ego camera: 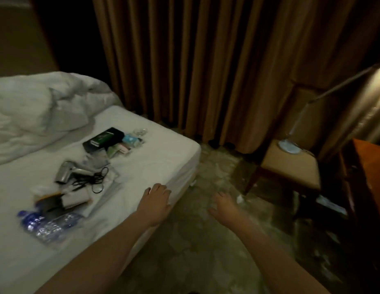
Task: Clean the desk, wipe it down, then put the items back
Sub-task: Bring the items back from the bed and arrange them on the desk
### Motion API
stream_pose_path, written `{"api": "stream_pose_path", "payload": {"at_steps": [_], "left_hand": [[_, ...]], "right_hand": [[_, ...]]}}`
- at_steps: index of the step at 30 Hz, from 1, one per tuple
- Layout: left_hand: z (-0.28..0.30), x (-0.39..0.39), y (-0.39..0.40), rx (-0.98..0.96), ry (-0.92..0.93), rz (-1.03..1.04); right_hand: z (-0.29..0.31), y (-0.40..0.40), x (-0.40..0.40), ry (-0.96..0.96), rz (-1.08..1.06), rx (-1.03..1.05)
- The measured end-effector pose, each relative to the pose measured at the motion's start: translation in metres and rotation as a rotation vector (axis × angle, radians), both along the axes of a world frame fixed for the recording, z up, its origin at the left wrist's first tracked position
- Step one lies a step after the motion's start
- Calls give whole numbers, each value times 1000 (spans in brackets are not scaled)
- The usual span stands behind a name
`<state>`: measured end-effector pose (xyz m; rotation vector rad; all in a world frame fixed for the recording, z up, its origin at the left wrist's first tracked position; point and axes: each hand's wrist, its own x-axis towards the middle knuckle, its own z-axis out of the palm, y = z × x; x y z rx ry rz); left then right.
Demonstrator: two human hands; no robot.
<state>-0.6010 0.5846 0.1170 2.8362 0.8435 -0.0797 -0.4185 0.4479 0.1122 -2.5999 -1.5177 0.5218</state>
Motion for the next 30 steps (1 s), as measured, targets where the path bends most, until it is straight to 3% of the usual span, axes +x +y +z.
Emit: {"api": "stream_pose_path", "payload": {"at_steps": [9,20,30], "left_hand": [[-7,22,79,-32,-5,318],[-44,-1,173,-32,91,568],[-46,24,327,-48,25,653]], "right_hand": [[-4,129,65,124,278,53],[-37,282,51,105,557,-44],[-32,428,89,56,494,-30]]}}
